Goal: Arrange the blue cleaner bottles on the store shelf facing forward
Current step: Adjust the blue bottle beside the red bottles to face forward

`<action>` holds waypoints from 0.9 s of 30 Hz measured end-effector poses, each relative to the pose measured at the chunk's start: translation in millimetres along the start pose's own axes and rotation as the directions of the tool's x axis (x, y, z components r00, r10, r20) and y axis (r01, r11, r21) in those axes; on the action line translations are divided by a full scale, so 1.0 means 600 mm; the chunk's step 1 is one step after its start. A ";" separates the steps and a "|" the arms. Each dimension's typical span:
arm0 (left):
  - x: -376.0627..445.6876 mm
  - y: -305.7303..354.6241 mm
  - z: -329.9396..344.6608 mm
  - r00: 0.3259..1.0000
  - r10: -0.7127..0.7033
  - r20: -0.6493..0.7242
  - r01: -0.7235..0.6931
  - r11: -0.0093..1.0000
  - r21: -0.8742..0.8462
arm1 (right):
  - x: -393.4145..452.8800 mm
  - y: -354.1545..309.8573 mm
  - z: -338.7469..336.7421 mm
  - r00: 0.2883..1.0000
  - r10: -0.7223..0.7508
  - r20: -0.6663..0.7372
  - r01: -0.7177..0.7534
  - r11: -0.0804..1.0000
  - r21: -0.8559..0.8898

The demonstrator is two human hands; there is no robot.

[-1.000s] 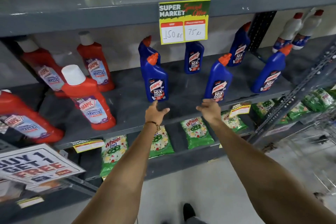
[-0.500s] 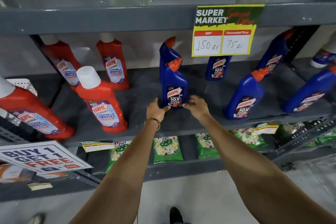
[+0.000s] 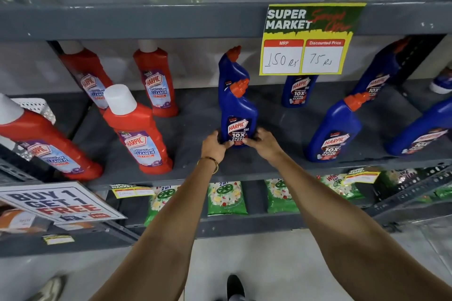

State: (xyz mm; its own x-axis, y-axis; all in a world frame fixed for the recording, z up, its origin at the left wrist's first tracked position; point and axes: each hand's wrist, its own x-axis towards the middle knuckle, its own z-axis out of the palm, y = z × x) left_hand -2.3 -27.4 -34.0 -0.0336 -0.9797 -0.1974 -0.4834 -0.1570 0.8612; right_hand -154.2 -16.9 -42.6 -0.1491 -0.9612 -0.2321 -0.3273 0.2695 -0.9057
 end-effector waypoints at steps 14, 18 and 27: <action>-0.082 -0.019 -0.001 0.998 0.054 0.014 -0.054 0.998 0.032 | -0.068 0.038 -0.002 0.999 -0.035 -0.036 0.031 0.995 -0.091; -0.096 -0.023 -0.002 0.999 0.043 0.020 -0.044 0.999 0.029 | -0.087 0.035 -0.002 0.999 -0.044 -0.029 0.040 0.992 -0.117; -0.110 -0.023 -0.004 0.998 0.050 0.026 -0.051 0.998 0.040 | -0.106 0.027 0.000 0.999 -0.039 -0.027 0.034 0.989 -0.143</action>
State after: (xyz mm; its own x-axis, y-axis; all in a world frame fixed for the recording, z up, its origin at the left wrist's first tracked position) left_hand 8.5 39.1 -31.7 -0.0806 -0.9828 -0.1663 -0.5157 -0.1016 0.8507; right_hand -149.8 48.5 -42.3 -0.1616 -0.9689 -0.1872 -0.4623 0.2419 -0.8531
